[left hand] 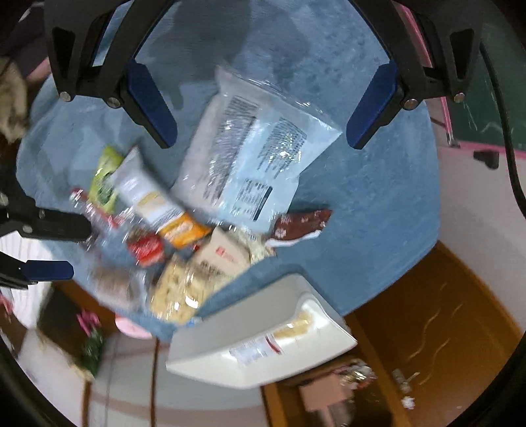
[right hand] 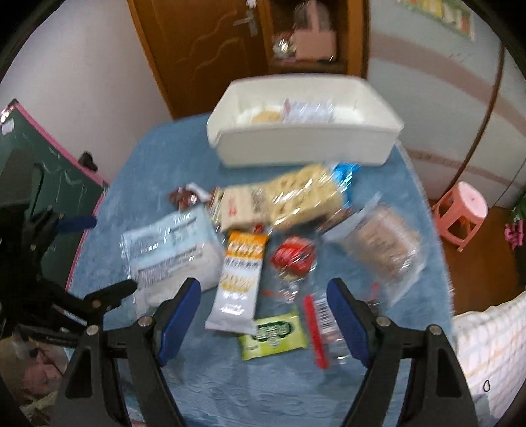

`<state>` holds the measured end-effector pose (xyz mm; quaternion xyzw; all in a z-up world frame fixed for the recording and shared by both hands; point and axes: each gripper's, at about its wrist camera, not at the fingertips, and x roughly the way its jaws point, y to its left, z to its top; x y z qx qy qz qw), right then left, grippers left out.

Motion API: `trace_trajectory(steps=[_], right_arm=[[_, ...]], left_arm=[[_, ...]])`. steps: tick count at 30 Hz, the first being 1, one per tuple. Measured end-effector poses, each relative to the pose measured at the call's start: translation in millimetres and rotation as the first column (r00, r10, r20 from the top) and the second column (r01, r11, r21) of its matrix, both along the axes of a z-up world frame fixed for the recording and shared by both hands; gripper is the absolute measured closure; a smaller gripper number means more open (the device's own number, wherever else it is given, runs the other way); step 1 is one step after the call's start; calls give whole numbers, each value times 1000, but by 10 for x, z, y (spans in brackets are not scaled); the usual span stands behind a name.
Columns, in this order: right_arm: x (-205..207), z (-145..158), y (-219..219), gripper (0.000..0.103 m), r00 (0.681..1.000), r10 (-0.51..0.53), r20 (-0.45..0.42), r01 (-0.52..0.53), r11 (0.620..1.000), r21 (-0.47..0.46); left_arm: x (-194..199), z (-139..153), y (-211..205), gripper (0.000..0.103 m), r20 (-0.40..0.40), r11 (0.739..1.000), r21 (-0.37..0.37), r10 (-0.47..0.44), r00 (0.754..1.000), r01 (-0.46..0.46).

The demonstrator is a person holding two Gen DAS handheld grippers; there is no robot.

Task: Organize snacks
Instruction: 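Grasp the white-and-blue bag with the left tool while the right tool grasps the OATS bar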

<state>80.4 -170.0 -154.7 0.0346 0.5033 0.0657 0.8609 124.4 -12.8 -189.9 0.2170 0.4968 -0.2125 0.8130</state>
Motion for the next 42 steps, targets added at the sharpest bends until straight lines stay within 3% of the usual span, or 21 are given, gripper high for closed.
trace_trajectory(steps=[10, 13, 17, 22, 29, 35, 38, 42], right_arm=[[333, -740, 243, 35, 973, 11, -229, -9, 1000, 9], [359, -930, 300, 54, 955, 33, -293, -29, 999, 20], [322, -937, 312, 61, 960, 23, -280, -25, 1000, -2], [222, -909, 166, 61, 959, 4, -284, 16, 998, 65], [145, -906, 94, 61, 958, 5, -288, 22, 996, 89], [83, -917, 91, 61, 958, 10, -286, 12, 997, 74], [145, -941, 153, 61, 960, 11, -281, 10, 997, 75], [105, -930, 134, 61, 960, 11, -280, 14, 996, 87]], left_arm=[[360, -390, 55, 1, -181, 996, -10, -89, 979, 88], [376, -494, 11, 1, -205, 991, 6, -131, 970, 135], [407, -613, -77, 1, -214, 985, 56, -146, 966, 162], [417, -759, -169, 0, -244, 980, 75, -163, 956, 186], [311, -962, -305, 0, -236, 965, 139, -185, 954, 222], [348, -977, -310, 1, -241, 975, 124, -150, 959, 184], [364, -933, -246, 11, -237, 987, 102, -99, 966, 126], [383, -910, -126, 14, -232, 997, 68, -11, 973, 28]])
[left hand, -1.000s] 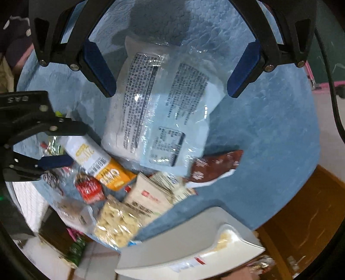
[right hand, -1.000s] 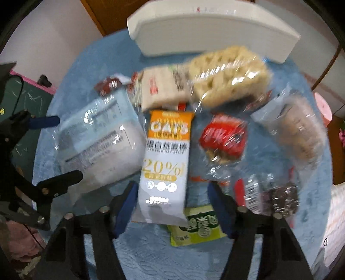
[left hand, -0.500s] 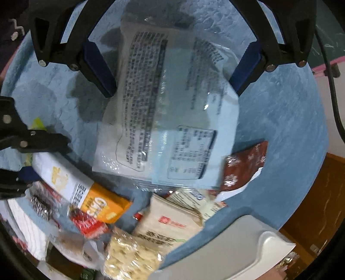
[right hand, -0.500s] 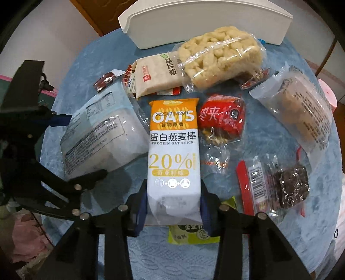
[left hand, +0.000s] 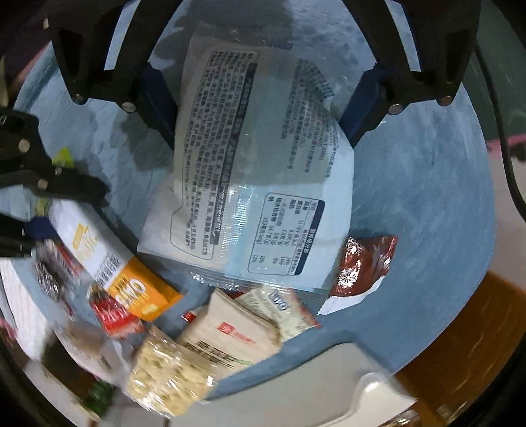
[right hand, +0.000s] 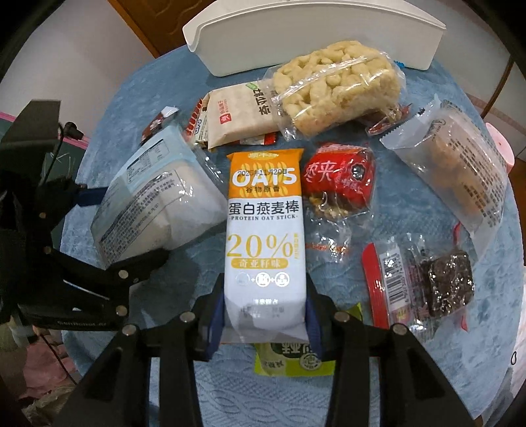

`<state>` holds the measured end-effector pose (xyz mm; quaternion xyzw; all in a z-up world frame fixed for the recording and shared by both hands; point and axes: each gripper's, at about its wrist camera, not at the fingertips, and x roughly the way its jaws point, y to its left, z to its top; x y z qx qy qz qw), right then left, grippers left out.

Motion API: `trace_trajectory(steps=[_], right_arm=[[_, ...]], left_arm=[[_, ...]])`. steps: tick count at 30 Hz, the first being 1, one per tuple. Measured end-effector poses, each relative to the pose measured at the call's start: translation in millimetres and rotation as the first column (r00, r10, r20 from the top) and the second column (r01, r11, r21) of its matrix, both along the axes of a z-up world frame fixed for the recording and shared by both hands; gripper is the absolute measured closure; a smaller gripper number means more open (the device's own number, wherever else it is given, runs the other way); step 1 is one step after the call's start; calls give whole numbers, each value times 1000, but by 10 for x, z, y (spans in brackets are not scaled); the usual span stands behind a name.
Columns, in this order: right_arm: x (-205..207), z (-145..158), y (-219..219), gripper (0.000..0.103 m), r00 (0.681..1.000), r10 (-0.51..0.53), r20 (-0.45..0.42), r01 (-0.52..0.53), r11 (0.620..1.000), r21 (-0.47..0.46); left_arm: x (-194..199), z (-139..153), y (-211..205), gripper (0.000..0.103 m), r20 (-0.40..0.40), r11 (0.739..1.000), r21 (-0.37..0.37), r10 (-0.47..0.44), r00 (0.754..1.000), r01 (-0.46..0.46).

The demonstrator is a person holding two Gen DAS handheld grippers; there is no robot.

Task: Organize snacks
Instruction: 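Grasp the white-and-blue bag with the left tool while the right tool grasps the OATS bar, then lift both items over the white bin and open both tools to release them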

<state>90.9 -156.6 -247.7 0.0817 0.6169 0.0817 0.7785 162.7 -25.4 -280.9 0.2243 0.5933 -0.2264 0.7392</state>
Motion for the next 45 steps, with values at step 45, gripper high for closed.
trace_trajectory(steps=[45], right_arm=[[781, 2684, -950, 61, 746, -184, 641, 196, 979, 52]], left_arm=[[688, 2997, -112, 37, 440, 848, -487, 445, 779, -209]])
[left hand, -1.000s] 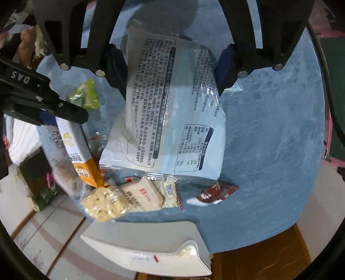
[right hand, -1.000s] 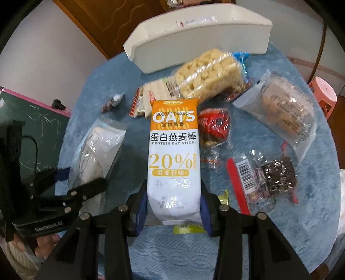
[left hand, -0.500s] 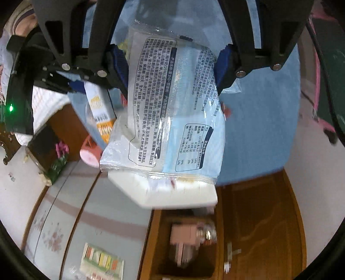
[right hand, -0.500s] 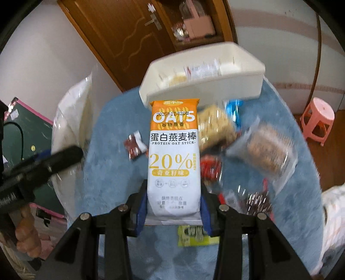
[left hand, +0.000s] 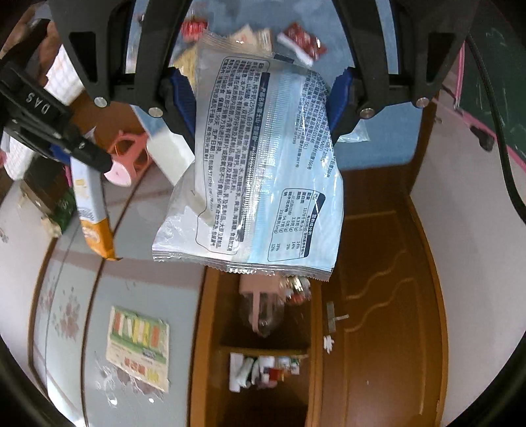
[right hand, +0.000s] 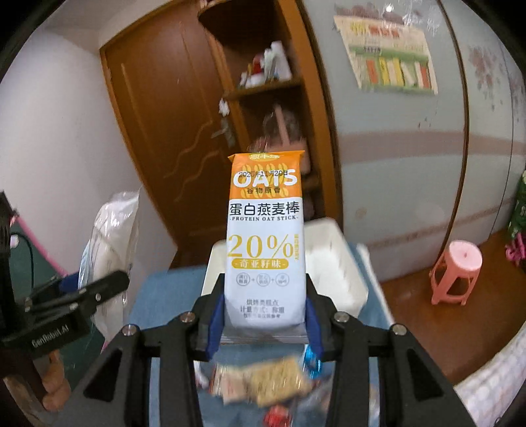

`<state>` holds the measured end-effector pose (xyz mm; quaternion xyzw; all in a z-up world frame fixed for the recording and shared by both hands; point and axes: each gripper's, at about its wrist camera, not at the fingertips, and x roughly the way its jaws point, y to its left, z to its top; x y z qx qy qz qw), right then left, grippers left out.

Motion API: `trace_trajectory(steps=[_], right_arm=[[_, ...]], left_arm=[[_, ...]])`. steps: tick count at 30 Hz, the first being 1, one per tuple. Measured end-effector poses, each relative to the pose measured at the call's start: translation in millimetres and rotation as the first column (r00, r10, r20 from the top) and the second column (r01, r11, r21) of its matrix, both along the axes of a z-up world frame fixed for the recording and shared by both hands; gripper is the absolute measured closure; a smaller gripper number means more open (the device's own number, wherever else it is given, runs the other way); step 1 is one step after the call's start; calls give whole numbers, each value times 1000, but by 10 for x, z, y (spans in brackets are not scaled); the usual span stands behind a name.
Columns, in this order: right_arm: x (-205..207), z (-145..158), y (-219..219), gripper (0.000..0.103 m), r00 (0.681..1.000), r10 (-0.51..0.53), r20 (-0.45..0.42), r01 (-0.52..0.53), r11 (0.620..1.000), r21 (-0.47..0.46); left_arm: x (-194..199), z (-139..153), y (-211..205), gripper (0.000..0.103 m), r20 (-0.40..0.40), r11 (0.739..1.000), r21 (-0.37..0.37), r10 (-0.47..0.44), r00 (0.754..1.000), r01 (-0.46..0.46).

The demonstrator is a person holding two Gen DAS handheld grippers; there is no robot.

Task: Organize snacks
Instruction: 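Lift both items over the white bin and open both tools to release them, then withdraw both tools from the bin and move toward the remaining snacks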

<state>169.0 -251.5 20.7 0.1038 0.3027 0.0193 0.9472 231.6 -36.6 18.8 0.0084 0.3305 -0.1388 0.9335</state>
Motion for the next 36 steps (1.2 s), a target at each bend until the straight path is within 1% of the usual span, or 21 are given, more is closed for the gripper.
trace_trajectory(steps=[2, 4, 6, 8, 11, 12, 15, 16, 19, 21, 22, 23, 24, 25, 27, 29, 32, 34, 36], right_arm=[[179, 86, -3, 61, 1000, -13, 12, 14, 999, -29], [397, 125, -9, 61, 999, -29, 17, 30, 999, -45], [657, 97, -25, 61, 999, -38, -6, 38, 998, -55], [858, -20, -62, 61, 998, -56, -33, 54, 997, -60], [1142, -291, -109, 61, 993, -67, -102, 59, 995, -82], [1247, -425, -114, 61, 988, -72, -134, 58, 993, -103], [1450, -744, -131, 61, 976, -66, -206, 40, 991, -127], [1492, -900, -141, 61, 969, -62, -241, 34, 992, -122], [1574, -1201, -149, 60, 951, -47, -306, 17, 995, -100], [1611, -1378, -141, 59, 939, -33, -343, 5, 997, -83], [1631, -1451, -127, 57, 933, -23, -360, -4, 997, -74], [1638, -1491, -105, 51, 929, -16, -371, -10, 998, -69], [1629, -1532, -86, 41, 926, -10, -378, -16, 998, -67], [1596, -1573, -64, 37, 927, -6, -374, -22, 997, -69], [1545, -1574, -60, 18, 935, -2, -354, -25, 997, -71], [1519, -1557, -53, 7, 940, 12, -342, -33, 998, -55], [1435, -1506, -71, 6, 945, 19, -327, -29, 999, -27], [1359, -1474, -70, 6, 948, 21, -319, -29, 999, -22], [1278, -1421, -51, 6, 949, 14, -314, -24, 999, -28]], left_arm=[[220, 89, -57, 37, 8, 1000, -9, 21, 1000, -21], [452, 121, -152, 37, 8, 999, 1, 42, 999, -42], [635, 48, -235, 37, -8, 999, 8, 48, 999, -48], [837, -88, -305, 37, -36, 998, 18, 68, 997, -67], [1039, -396, -426, 37, -83, 996, 45, 79, 993, -76], [1110, -509, -469, 37, -100, 995, 57, 82, 992, -76], [1283, -850, -575, 37, -155, 992, 102, 96, 983, -80], [1364, -964, -603, 37, -175, 989, 122, 99, 980, -78], [1500, -1229, -678, 36, -210, 985, 159, 105, 972, -72], [1554, -1359, -697, 34, -236, 983, 173, 102, 966, -62], [1629, -1401, -695, 28, -255, 986, 160, 91, 963, -51], [1627, -1431, -691, 16, -270, 988, 146, 79, 960, -41], [1632, -1452, -679, 11, -281, 990, 135, 70, 957, -33], [1627, -1458, -660, 7, -284, 991, 128, 65, 957, -29], [1633, -1447, -632, 6, -290, 995, 102, 42, 956, -13], [1611, -1447, -585, 6, -306, 996, 83, 34, 951, -9], [1514, -1416, -484, 6, -305, 999, 37, 32, 952, -21], [1397, -1362, -410, 6, -286, 999, 9, 33, 958, -32], [1267, -1287, -344, 6, -256, 999, 1, 37, 966, -38]])
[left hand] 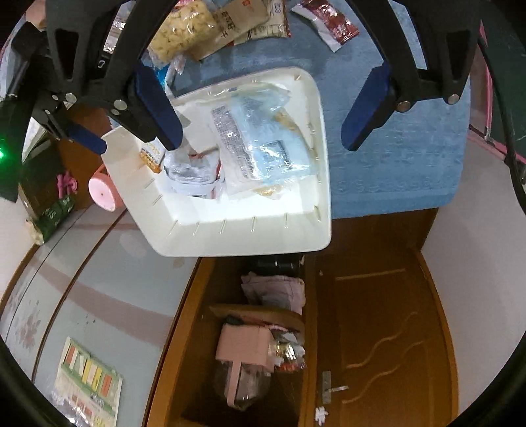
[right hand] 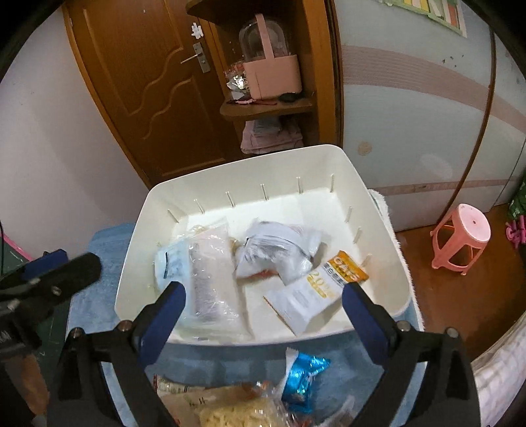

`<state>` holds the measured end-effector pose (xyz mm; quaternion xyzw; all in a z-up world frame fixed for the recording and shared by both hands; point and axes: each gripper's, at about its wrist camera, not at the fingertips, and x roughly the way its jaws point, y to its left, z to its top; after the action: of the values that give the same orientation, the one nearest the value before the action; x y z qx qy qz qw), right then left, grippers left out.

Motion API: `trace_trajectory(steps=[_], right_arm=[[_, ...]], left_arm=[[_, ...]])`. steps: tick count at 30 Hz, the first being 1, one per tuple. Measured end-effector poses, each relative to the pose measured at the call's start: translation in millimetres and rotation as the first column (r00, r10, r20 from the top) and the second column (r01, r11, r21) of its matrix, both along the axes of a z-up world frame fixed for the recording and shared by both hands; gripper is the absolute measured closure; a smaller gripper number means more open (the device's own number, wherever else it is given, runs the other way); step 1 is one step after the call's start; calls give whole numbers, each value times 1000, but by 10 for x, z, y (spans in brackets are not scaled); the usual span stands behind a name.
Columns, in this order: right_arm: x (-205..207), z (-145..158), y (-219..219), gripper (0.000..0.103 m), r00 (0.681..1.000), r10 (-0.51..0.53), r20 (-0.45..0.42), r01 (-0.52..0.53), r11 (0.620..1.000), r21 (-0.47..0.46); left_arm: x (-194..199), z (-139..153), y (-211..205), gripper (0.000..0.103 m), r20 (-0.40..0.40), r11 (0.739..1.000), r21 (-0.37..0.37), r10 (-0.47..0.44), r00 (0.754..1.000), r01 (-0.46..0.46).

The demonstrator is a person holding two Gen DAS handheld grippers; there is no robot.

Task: Organize snacks
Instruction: 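Withdraw both tools from the bin and move toward the remaining snacks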

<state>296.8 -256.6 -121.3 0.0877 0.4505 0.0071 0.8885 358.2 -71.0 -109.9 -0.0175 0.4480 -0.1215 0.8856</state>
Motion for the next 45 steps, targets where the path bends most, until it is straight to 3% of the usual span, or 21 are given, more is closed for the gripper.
trace_trajectory(steps=[10, 20, 27, 38, 45], right_arm=[[-533, 299, -36, 6, 997, -46, 61, 41, 997, 68], [-1273, 807, 54, 6, 978, -27, 205, 14, 998, 64], [-1731, 975, 74, 6, 966, -11, 257, -9, 997, 77], [-2270, 1005, 35, 6, 963, -31, 267, 12, 997, 72], [-2498, 870, 60, 6, 964, -61, 258, 68, 998, -18]], left_arm=[[-777, 509, 323, 6, 135, 998, -59, -25, 990, 33], [-1472, 832, 418, 6, 197, 999, -22, -41, 980, 46], [-1947, 881, 345, 6, 231, 996, 27, -91, 969, 87], [-2420, 861, 372, 6, 241, 996, -10, -86, 967, 91], [-2595, 644, 388, 6, 220, 996, -14, -78, 972, 83]])
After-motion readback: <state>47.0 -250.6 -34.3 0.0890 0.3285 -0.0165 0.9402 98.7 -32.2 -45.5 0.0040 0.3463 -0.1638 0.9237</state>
